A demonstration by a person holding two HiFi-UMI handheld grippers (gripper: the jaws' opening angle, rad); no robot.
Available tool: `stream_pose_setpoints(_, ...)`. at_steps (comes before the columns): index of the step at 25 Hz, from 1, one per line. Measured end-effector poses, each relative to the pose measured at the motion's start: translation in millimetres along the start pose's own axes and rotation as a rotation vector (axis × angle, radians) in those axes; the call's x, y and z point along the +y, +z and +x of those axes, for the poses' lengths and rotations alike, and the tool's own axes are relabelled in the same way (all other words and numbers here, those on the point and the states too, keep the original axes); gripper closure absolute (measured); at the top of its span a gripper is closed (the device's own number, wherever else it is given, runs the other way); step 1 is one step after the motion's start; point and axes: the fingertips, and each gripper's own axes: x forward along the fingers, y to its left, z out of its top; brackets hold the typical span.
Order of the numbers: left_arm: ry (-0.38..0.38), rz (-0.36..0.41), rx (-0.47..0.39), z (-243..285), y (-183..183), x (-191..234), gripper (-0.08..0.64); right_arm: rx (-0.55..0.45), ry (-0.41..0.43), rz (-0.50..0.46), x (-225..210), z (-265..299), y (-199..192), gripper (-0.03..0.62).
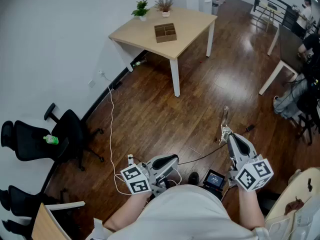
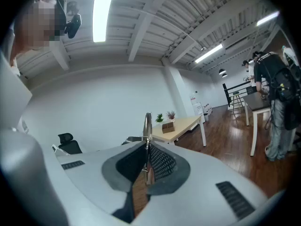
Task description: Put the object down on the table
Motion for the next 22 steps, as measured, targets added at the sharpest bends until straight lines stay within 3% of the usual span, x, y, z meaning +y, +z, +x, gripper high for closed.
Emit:
stream_pose_setpoints(3,0.011,0.008,-0.016,14,1,-1,0.555,-0.002,-0.005,0.003,-14,-4,3,0.571)
stream_pose_setpoints(4,0.012,0.009,-0.022,20,1,-2,0.479,-0.003,-0.006,0.002,-20,-5,5,0.572)
stream_pose_setpoints(5,0.014,0.011,-0.028,25,1,-3,0.463,-0.004,-0.006,0.000,-26,-7,6,0.572)
stream_pose_setpoints(15,-0.045,-0.039,-0.007,75,-14,-15,0.465,0.014,0.012,0.014,-71,-10,5,0.572)
stream_pose_setpoints(22,-0.058,-0.012,0.057,95,-23,-20,0.465,0.028,0.035,0.025,-84,2,1,0.572)
